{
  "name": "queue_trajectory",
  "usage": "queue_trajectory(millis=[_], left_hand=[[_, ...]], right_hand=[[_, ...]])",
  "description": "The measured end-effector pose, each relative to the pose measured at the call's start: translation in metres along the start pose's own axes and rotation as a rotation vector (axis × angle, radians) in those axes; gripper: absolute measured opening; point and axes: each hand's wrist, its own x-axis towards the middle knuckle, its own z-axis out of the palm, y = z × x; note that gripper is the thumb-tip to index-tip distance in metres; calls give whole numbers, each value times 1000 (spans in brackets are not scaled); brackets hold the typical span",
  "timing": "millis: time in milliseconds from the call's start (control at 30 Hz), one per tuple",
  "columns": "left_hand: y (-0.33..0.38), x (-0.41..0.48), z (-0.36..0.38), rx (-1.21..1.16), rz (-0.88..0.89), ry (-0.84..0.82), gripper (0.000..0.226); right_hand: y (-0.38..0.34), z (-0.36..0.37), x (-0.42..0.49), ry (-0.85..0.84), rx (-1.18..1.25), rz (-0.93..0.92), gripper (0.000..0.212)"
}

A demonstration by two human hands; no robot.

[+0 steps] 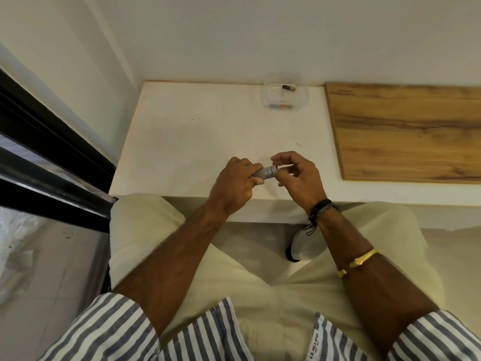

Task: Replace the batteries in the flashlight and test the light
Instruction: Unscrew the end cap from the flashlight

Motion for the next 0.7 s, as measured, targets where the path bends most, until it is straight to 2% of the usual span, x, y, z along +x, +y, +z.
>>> queue_trajectory(millis=[33,133,267,400,467,567,633,700], left_hand=[[0,0,1,1,-4,2,25],[-2,0,1,12,-8,-5,25],[-2,1,0,7,1,8,24],[-3,1,-4,0,1,17,24],[-2,0,-4,3,12,2,24],[0,0,-3,7,13,10,25],[0,0,-3,11,18,5,25],[-1,0,-4,8,27,0,24]], right_hand=[[-1,1,0,34,-25,34,8],[1,2,-1,63,-130,-4,19],[3,0,-2,59,-95,-93,10],[2,-4,-1,-27,-38,-150,25],[2,-3,-1,-43,8,-127,34],[0,3,-1,15,27,21,12],[1,5,-2,48,-71,67,24],[2,5,-3,40,-146,37,32]])
